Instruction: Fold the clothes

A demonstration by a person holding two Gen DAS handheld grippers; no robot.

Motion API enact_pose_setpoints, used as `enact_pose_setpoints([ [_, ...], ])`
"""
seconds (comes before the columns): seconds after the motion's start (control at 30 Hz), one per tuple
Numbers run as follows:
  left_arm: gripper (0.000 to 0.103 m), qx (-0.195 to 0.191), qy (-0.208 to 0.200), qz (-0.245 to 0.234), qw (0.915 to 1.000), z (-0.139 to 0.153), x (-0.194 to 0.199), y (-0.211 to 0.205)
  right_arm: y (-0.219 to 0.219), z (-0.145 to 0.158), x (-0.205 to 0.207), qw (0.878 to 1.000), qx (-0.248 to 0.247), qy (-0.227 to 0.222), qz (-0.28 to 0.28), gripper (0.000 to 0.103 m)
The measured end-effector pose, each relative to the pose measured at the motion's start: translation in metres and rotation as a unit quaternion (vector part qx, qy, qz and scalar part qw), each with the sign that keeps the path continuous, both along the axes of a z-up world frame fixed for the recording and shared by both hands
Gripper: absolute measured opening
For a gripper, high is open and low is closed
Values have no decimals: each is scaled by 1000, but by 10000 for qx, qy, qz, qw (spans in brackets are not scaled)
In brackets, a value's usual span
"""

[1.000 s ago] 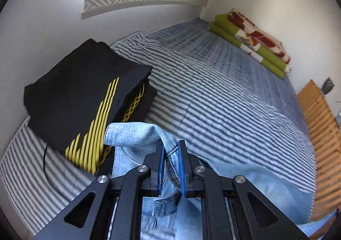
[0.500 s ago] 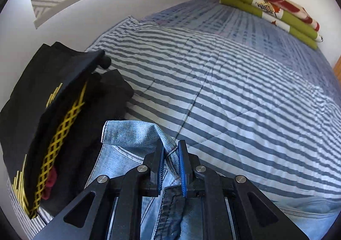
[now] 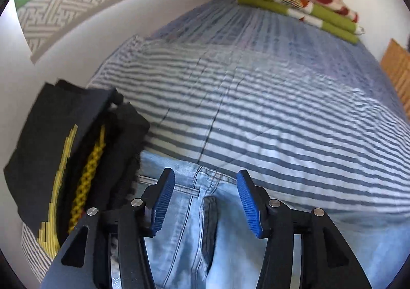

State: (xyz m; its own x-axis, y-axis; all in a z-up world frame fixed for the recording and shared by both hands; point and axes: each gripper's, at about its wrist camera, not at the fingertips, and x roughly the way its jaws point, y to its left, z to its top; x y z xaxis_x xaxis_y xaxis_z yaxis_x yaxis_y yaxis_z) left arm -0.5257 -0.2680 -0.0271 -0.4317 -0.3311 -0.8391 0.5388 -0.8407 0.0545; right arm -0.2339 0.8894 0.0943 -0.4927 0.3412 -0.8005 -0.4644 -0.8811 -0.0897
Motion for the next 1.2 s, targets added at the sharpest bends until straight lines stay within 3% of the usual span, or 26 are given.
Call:
enact_pose_setpoints([
  [0.1,65,-89,82,-256,9996,18,25,10,-5,0,62,9988,-456,123,-101,42],
  [0.23,69,112,263,-506,9983,31,82,22,-14,-38,142,9897,-1383,212,-314,44],
  [0.33,69,388,377,-555,9970,23,138,28,-14,-75,170,9799,-1893,330,-537,44],
  [0.43,69,733,290,-460,9958,1,188,28,-16,-103,170,9599,-2688,466,-649,44],
  [0.53,69,1073,249,-149,9938,-23,229,18,-27,-118,157,9549,-2856,508,-631,45],
  [0.6,70,1447,300,101,9890,-39,248,5,-36,-126,150,9468,-3114,579,-566,47],
  [0.67,71,1799,433,353,9821,-50,259,-9,-46,-127,144,9489,-3026,691,-569,52],
  [0.8,77,2271,666,561,9700,-69,252,-27,-66,-127,132,9330,-3454,947,-340,56],
  [0.93,78,2681,817,850,9561,-86,231,-37,-93,-131,105,9420,-3255,792,-200,58],
  [1.03,76,3022,1029,1197,9401,-97,219,-42,-98,-131,96,9424,-3179,967,-379,59],
  [1.07,62,3053,1127,1289,9367,-97,215,-42,-98,-132,94,9390,-3233,1065,-488,59],
  [1.1,32,3035,1072,1266,9383,-97,210,-40,-97,-133,91,9353,-3303,1129,-579,53],
  [1.13,24,2959,961,1259,9420,-97,204,-40,-95,-134,88,9326,-3354,1134,-704,45],
  [1.17,18,2860,922,1273,9452,-93,203,-38,-92,-136,85,9300,-3414,1088,-824,24],
  [1.2,15,2833,959,1232,9462,-87,203,-37,-87,-138,83,9239,-3561,1104,-862,18],
])
